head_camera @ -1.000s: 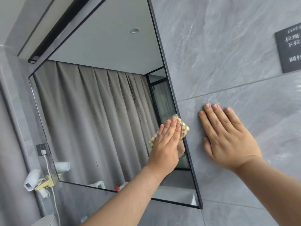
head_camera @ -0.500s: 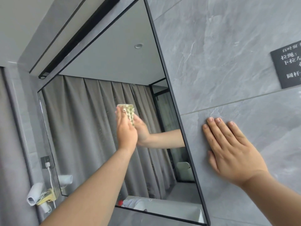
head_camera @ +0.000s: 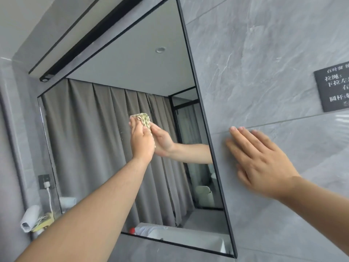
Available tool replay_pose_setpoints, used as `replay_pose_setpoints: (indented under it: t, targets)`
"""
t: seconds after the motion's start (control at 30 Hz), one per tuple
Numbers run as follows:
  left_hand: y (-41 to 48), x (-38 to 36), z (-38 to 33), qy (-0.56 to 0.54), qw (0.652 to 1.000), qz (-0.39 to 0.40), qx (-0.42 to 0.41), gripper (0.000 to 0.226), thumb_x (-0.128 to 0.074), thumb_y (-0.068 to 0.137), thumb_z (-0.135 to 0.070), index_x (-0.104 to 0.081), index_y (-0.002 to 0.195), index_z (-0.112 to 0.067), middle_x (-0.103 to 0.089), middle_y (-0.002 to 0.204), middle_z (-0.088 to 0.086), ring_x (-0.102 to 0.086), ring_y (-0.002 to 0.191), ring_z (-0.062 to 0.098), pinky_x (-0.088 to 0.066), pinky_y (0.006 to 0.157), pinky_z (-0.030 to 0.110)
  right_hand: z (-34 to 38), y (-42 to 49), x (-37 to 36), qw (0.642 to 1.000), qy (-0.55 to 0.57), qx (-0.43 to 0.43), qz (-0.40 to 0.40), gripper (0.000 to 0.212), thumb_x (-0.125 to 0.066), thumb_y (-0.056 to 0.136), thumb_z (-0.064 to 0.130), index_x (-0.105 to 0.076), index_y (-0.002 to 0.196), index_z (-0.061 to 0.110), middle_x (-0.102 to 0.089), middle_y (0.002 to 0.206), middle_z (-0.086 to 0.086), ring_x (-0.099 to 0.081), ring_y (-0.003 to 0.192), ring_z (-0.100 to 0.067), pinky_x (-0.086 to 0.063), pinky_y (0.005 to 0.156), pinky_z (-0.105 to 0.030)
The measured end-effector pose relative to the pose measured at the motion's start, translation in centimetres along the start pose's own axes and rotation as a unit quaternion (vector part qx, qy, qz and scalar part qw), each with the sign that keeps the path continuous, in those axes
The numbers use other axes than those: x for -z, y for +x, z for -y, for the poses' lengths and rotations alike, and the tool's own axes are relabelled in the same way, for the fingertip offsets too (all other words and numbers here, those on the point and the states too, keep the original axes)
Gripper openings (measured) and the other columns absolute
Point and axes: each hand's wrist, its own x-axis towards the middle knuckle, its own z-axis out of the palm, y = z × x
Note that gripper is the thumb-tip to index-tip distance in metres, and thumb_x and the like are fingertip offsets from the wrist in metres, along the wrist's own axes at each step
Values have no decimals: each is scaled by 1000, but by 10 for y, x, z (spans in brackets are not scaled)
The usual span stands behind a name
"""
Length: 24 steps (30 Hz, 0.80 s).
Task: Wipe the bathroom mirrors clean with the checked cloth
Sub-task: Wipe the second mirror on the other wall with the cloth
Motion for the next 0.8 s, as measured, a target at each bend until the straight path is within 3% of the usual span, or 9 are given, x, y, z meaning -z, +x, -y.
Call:
replay_pose_setpoints:
  t: [0.13, 0.27, 0.37, 0.43, 0.53, 0.63, 0.7, 0.77, 0.8]
  targets:
    - [22, -13, -40, 15, 992, 6, -124, 54, -30, 103, -7, -25, 156, -10, -15, 166, 1, -6, 153, 13, 2, 122, 21, -18, 47, -5, 999, -36, -28, -1, 68, -49, 84, 27, -43, 146, -1, -32, 156, -25, -34, 143, -40, -19, 121, -53]
    - [7, -29, -61, 36, 966, 12, -254, 54, -30, 98, -8, -32, 152, -8, -24, 162, 5, -14, 150, 11, 1, 122, 21, -15, 44, -16, 998, -50, -42, -10, 68, -39, 90, 31, -36, 149, -3, -31, 155, -27, -31, 144, -42, -20, 121, -54]
    - [-32, -44, -54, 76, 923, 45, -375, 49, -28, 102, -12, -39, 148, -3, -31, 159, 10, -22, 150, 22, -10, 125, 34, -16, 46, -15, 998, -51, -38, -19, 67, -38, 91, 32, -36, 149, -3, -31, 155, -27, -31, 144, -42, -21, 120, -54]
    - [-68, -48, -37, 97, 891, 98, -432, 47, -23, 106, -18, -31, 151, -4, -26, 160, 10, -19, 151, 25, -11, 125, 39, -16, 45, -15, 998, -57, -38, -13, 68, -38, 92, 32, -35, 149, -3, -31, 156, -27, -30, 145, -41, -21, 120, -54]
    - [-117, -40, 2, 125, 845, 152, -497, 46, -26, 107, -14, -20, 152, -9, -25, 158, 11, -9, 153, 18, -6, 125, 35, -16, 44, -16, 998, -54, -32, -10, 68, -40, 91, 32, -35, 150, -2, -30, 156, -26, -30, 145, -41, -21, 120, -54]
    - [-145, -33, 35, 150, 794, 176, -562, 40, -18, 109, -12, -24, 148, -7, -36, 150, 13, -8, 153, 16, -8, 125, 34, -16, 45, -16, 998, -53, -34, -10, 69, -39, 91, 32, -35, 150, -2, -30, 156, -26, -29, 145, -41, -20, 121, -53]
    - [-149, -32, 49, 146, 772, 181, -592, 45, -34, 104, 0, -28, 148, -6, -39, 151, 11, -14, 153, 19, -13, 124, 36, -16, 45, -15, 998, -54, -36, -10, 68, -39, 91, 32, -35, 150, -2, -30, 156, -26, -30, 145, -41, -20, 121, -53]
    - [-144, -31, 54, 140, 765, 197, -597, 72, -58, 90, 9, -26, 152, -10, -30, 157, 5, -17, 152, 20, -15, 124, 37, -16, 45, -15, 998, -53, -37, -9, 68, -39, 91, 32, -35, 150, -2, -30, 156, -26, -30, 145, -41, -20, 121, -53]
    - [-138, -31, 53, 144, 772, 203, -585, 80, -58, 89, 8, -20, 156, -14, -22, 161, 2, -16, 152, 19, -14, 124, 37, -16, 46, -15, 998, -53, -36, -9, 68, -39, 90, 32, -35, 150, -2, -30, 156, -26, -30, 145, -41, -20, 121, -53]
